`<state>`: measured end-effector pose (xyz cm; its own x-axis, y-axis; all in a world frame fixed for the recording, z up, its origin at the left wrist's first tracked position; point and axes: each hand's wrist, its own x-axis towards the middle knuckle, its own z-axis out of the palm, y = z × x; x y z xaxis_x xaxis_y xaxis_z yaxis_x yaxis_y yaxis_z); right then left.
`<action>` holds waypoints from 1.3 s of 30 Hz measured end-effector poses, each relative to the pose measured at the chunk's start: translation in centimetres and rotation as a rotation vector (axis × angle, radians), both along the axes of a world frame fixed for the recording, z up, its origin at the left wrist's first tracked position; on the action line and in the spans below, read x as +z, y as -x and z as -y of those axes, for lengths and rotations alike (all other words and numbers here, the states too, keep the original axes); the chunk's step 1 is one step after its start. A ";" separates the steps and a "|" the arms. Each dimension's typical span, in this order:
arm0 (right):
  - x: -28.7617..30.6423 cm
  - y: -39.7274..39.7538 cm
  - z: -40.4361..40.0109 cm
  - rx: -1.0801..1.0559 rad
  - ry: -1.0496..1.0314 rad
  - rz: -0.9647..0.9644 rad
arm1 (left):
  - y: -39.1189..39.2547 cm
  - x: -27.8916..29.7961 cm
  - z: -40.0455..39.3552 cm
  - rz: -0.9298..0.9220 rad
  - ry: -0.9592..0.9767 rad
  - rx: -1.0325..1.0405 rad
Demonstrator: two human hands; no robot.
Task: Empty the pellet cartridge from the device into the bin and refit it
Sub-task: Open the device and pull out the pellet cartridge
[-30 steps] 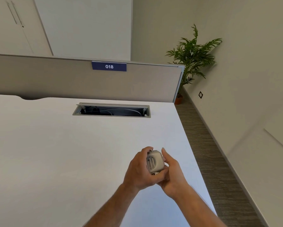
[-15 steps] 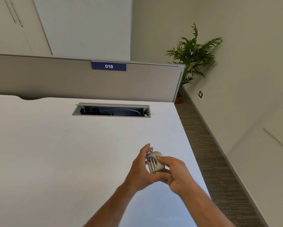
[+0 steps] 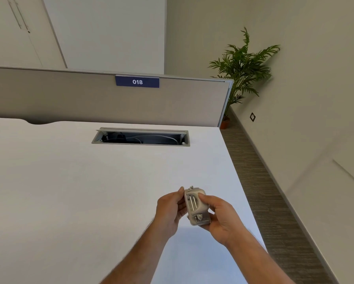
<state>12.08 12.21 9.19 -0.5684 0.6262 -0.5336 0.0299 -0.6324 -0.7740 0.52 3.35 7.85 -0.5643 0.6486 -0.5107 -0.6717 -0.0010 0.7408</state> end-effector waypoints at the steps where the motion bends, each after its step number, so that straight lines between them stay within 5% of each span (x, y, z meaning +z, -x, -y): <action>1: 0.0 0.0 0.0 0.000 -0.004 0.000 | 0.0 0.1 -0.1 -0.003 0.007 0.002; 10: 0.4 0.3 -0.2 -0.013 -0.006 0.001 | 0.1 0.5 -0.4 0.029 -0.028 0.004; 17: 0.9 0.4 -1.3 -0.074 0.007 -0.025 | -0.5 -0.1 -0.2 -0.126 0.070 0.058; 27: 2.2 0.7 -2.1 -0.131 0.011 -0.060 | -3.3 -0.9 0.7 -0.034 -0.142 -0.057; 39: 2.7 0.5 -2.2 -0.165 0.024 -0.063 | -3.9 -0.4 0.3 -0.010 -0.168 -0.022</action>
<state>11.58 14.41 11.87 -0.4917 0.7016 -0.5158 -0.1243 -0.6428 -0.7559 4.41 3.07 7.42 -0.5537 0.7365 -0.3886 -0.6657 -0.1112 0.7379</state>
